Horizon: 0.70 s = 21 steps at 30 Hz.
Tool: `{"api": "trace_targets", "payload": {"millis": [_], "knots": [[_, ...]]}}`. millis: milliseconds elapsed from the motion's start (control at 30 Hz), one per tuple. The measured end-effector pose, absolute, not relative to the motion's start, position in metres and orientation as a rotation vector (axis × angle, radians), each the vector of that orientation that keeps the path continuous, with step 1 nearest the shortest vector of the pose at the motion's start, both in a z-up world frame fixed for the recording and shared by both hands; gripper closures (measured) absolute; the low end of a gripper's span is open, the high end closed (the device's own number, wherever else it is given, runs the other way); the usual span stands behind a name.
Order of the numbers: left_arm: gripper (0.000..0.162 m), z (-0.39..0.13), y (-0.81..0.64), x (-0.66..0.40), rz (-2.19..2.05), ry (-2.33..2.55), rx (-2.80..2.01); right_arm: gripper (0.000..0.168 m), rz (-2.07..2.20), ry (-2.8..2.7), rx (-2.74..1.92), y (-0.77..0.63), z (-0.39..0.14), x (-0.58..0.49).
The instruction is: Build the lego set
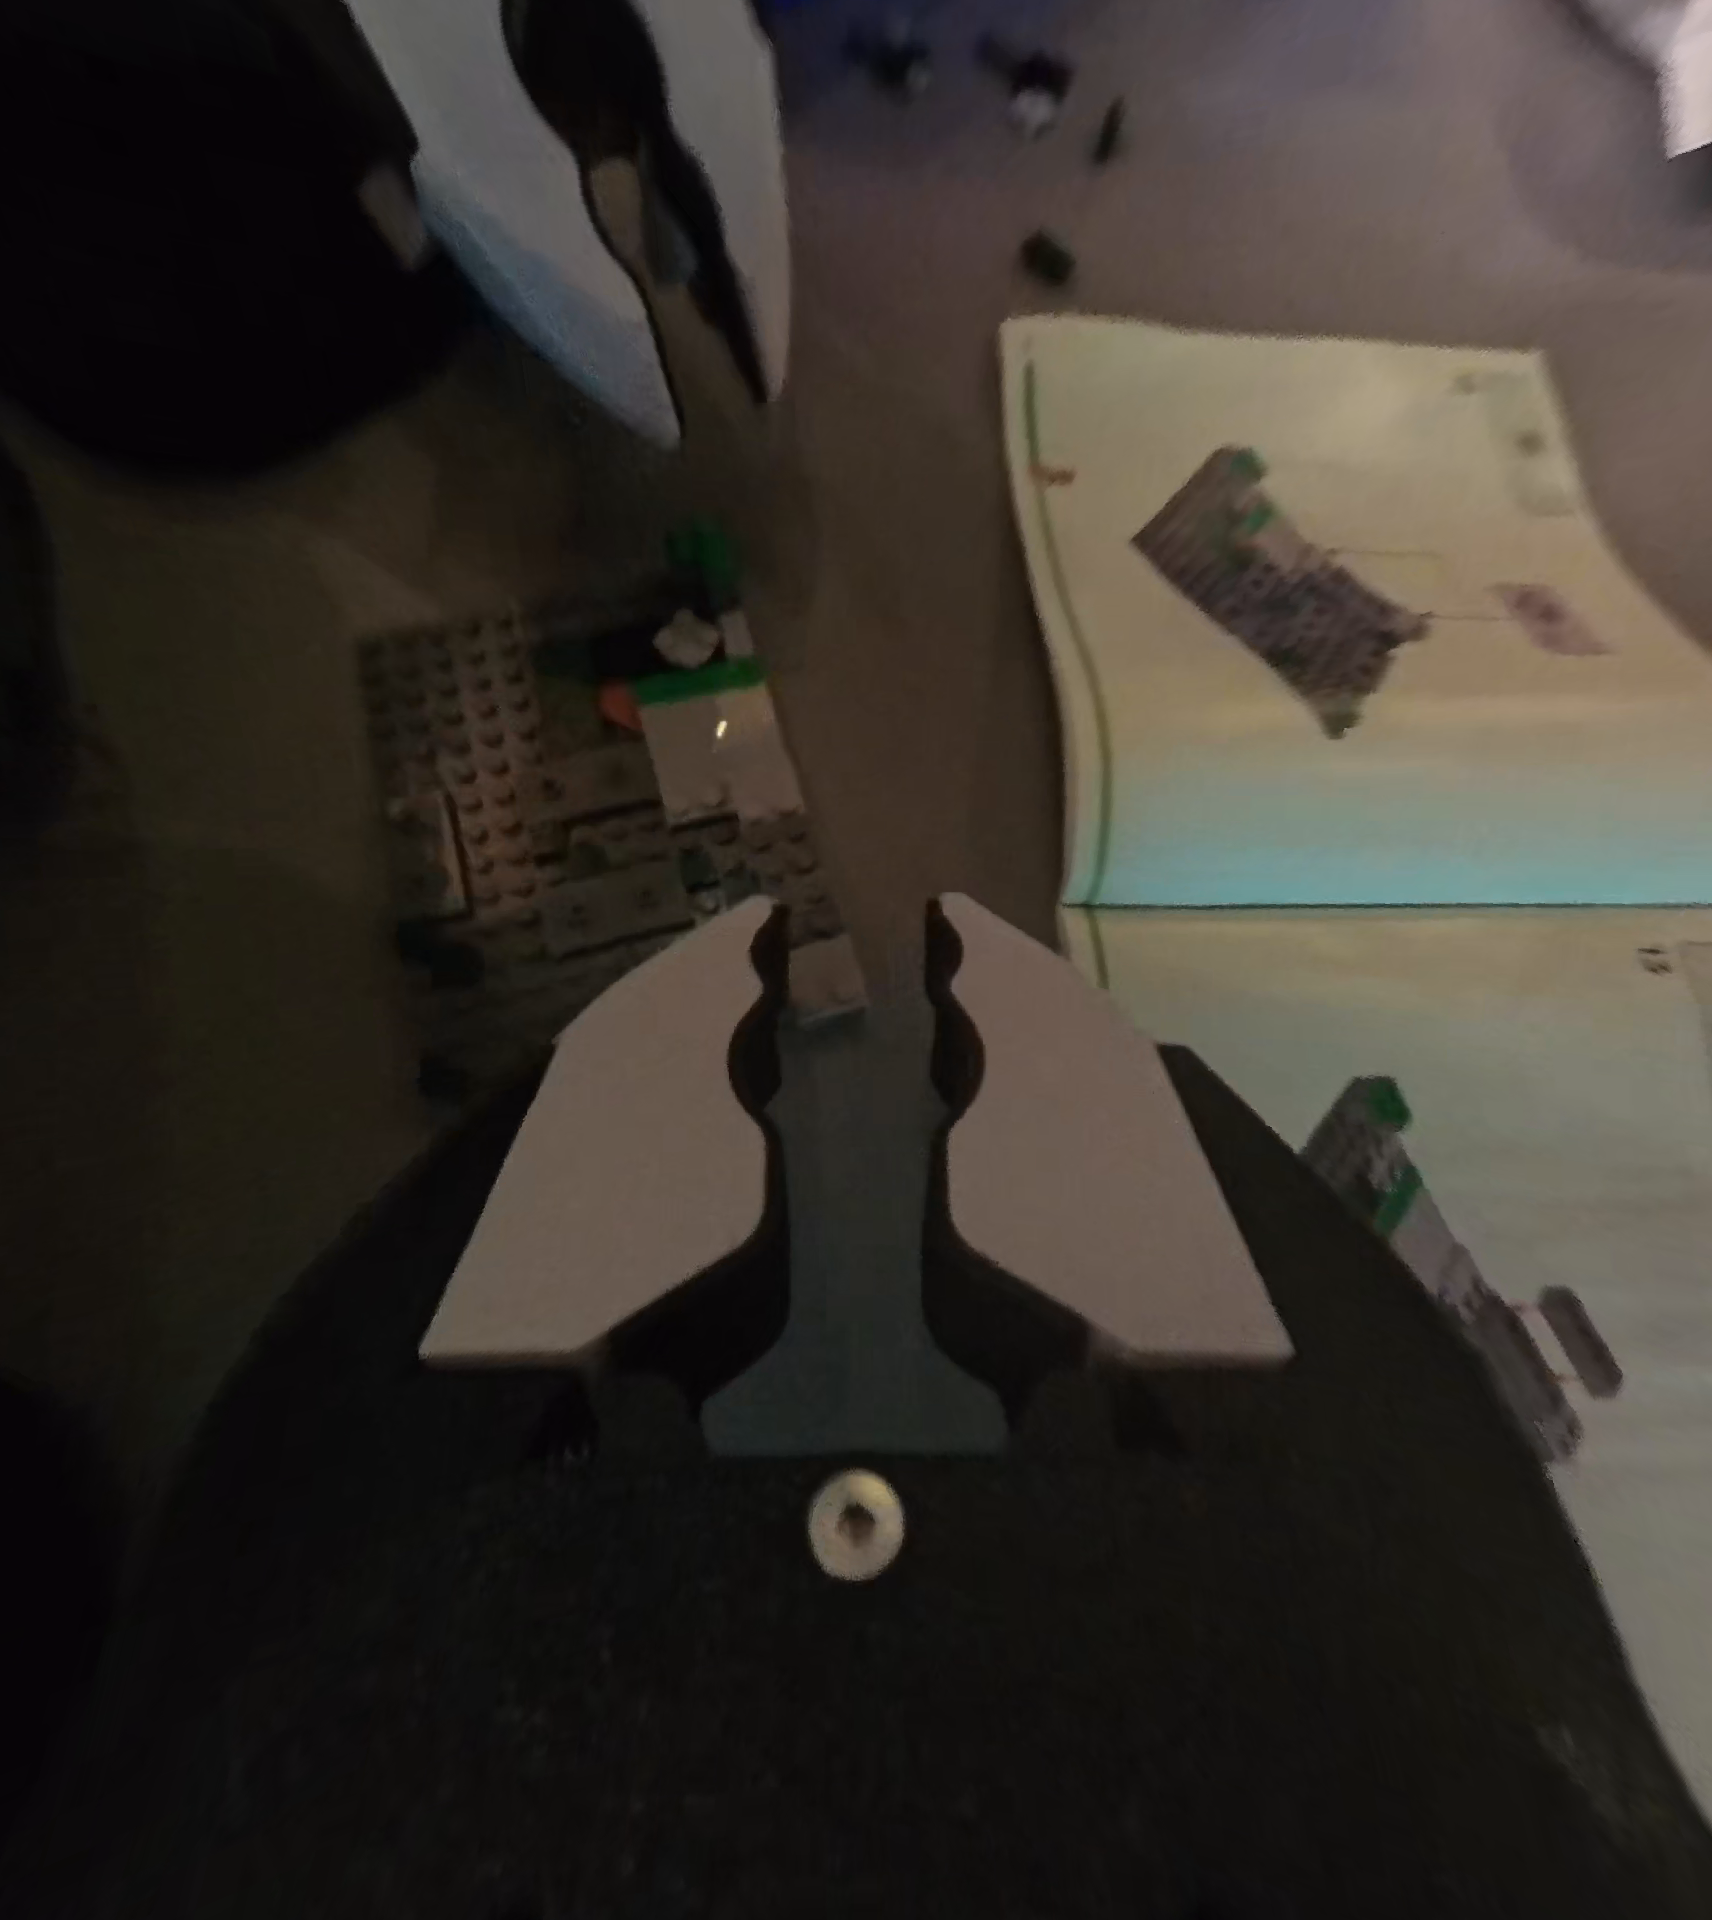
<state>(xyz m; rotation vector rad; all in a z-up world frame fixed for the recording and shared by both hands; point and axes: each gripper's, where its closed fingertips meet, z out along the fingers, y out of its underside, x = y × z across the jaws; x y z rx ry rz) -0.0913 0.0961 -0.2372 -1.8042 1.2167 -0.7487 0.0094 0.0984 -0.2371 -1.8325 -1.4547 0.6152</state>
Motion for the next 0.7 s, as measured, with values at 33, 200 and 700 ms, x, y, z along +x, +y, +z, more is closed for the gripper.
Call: {"api": "trace_targets", "payload": {"millis": [33,200,700], "knots": [[0.149,-0.233,0.097,-0.092,-0.768,1.189,-1.798,0.142,0.607,-1.391,-1.837,0.099,-0.231,0.011],[0.162,-0.222,0.107,-0.1,-0.778,1.083,-1.787,0.156,0.533,-1.131,-1.882,0.089,-0.214,0.024],[0.162,-0.227,0.119,-0.102,-0.707,1.017,-1.81,0.168,0.204,-0.505,-1.98,0.089,-0.229,0.078]]}}
